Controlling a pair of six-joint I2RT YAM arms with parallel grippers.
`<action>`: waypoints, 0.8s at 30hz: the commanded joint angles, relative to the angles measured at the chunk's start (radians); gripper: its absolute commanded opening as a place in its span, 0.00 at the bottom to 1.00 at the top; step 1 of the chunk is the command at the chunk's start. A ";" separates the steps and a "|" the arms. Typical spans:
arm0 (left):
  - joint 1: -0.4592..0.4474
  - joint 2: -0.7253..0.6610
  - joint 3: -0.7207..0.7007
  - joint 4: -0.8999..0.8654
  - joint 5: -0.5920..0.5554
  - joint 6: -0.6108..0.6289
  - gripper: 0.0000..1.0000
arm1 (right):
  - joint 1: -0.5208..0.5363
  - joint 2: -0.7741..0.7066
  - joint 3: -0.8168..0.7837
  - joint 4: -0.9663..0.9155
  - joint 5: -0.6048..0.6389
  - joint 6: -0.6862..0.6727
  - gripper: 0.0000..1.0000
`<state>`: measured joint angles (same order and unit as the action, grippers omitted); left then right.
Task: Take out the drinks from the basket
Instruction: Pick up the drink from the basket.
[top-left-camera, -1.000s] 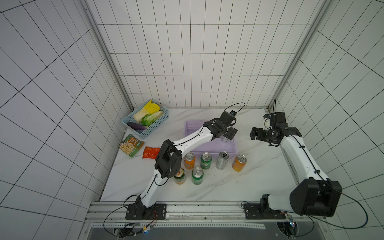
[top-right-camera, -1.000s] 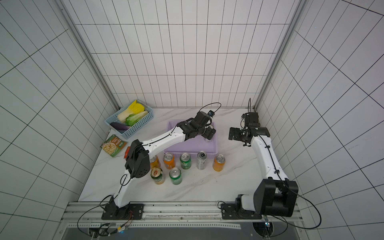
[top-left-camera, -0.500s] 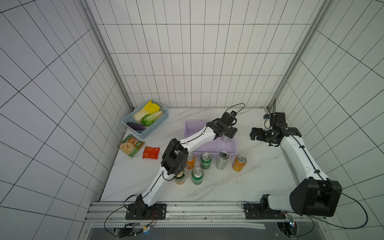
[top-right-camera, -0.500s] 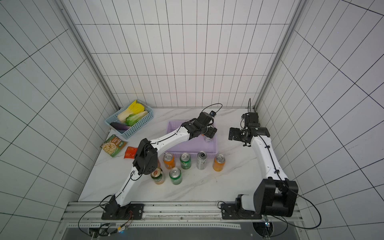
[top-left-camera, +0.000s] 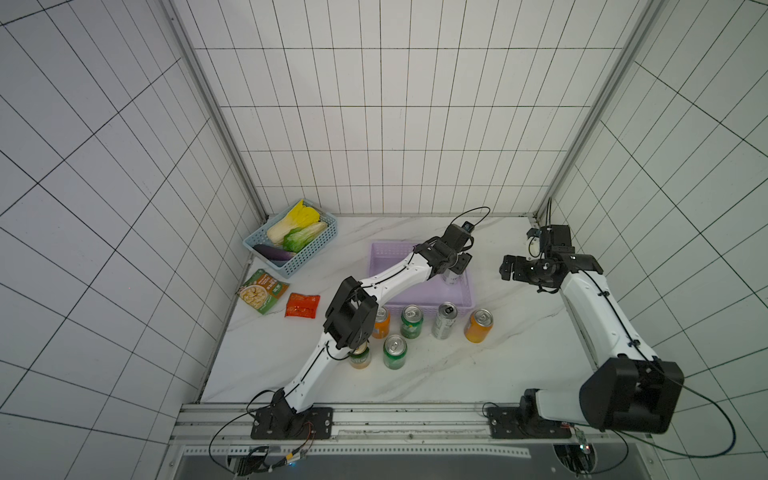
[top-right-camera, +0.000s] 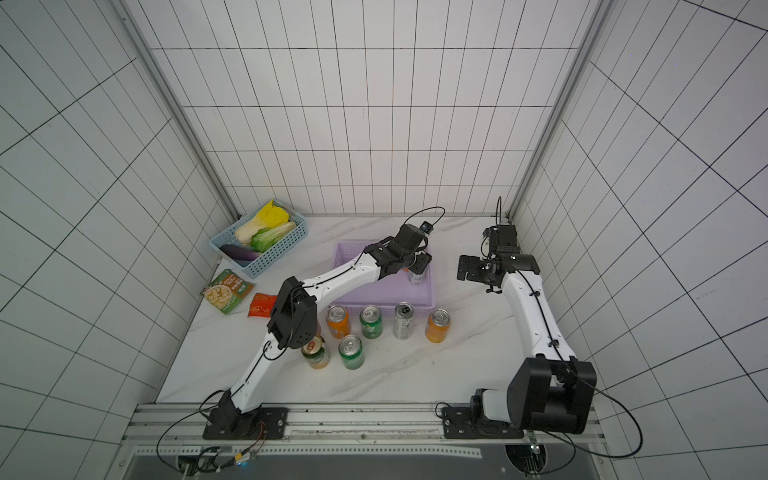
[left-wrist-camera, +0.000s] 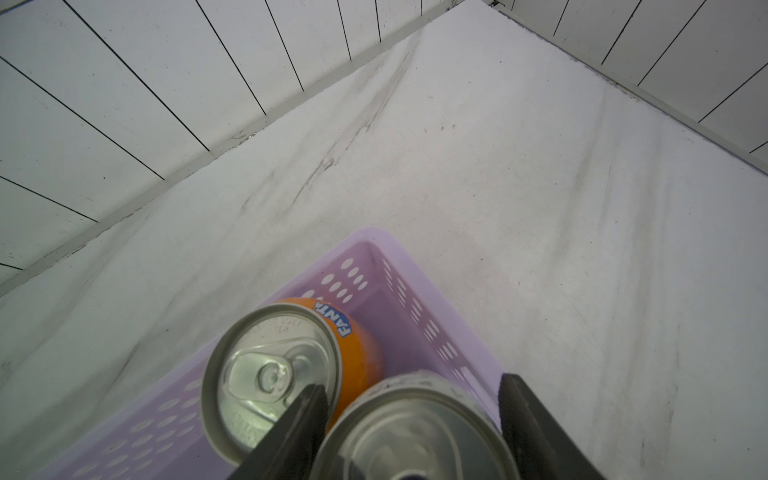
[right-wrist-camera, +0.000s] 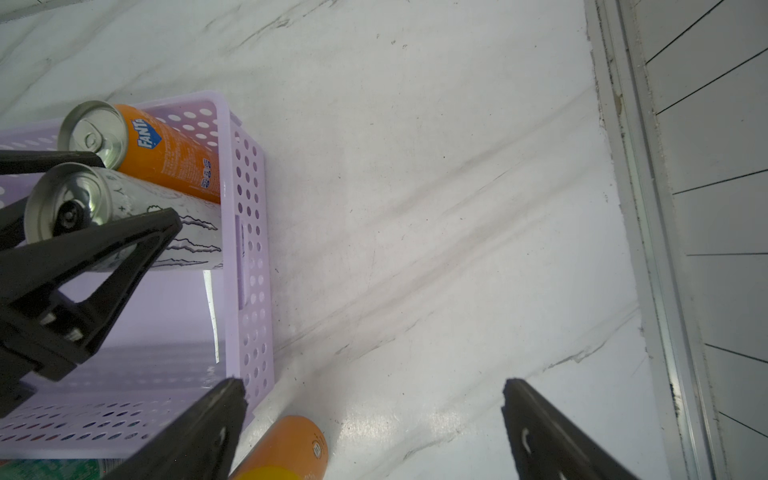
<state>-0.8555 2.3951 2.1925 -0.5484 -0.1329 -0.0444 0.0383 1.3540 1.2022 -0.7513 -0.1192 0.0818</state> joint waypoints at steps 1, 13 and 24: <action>0.003 0.005 0.016 0.007 0.013 -0.001 0.59 | -0.015 -0.007 -0.029 0.006 -0.005 0.004 0.99; -0.003 -0.106 -0.024 0.013 0.010 0.011 0.48 | -0.014 -0.009 -0.032 0.006 -0.002 0.003 0.99; -0.011 -0.215 -0.100 0.029 -0.008 0.033 0.46 | -0.015 -0.009 -0.030 0.006 -0.002 0.002 0.99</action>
<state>-0.8623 2.2795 2.0949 -0.5888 -0.1310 -0.0257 0.0383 1.3540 1.2022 -0.7513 -0.1192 0.0818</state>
